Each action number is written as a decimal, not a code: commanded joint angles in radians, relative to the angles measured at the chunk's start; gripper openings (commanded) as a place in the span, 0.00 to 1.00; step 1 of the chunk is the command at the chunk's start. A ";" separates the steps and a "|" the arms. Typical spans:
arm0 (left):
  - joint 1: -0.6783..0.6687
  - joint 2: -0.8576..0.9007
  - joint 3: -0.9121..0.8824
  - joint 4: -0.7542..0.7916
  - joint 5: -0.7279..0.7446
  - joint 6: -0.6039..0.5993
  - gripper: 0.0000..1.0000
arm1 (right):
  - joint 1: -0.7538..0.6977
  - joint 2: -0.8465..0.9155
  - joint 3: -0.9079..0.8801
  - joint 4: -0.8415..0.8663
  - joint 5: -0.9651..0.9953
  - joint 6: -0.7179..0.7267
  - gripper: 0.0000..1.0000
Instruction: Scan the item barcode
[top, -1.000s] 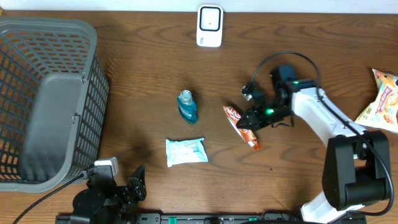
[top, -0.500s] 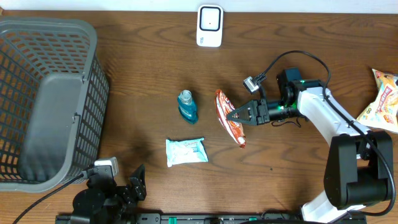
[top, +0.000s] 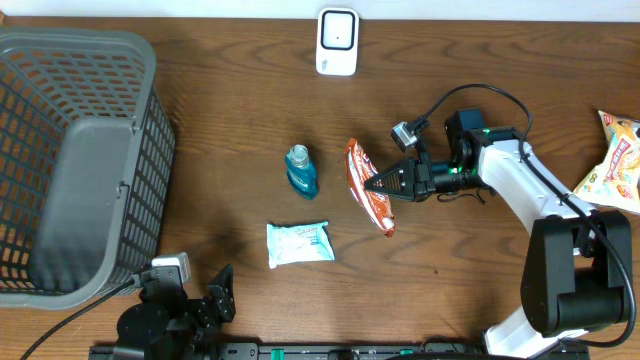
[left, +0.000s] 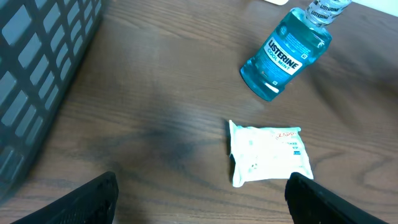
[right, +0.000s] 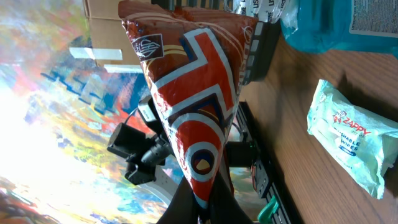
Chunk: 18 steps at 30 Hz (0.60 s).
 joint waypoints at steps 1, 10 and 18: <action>0.004 -0.001 0.000 -0.001 0.005 0.010 0.86 | 0.003 0.005 0.008 0.002 -0.043 -0.019 0.01; 0.004 -0.001 0.000 -0.001 0.005 0.010 0.86 | 0.003 0.005 0.008 0.017 0.264 -0.428 0.01; 0.004 -0.001 0.000 -0.001 0.005 0.010 0.86 | 0.004 0.005 0.008 0.391 0.648 -0.022 0.01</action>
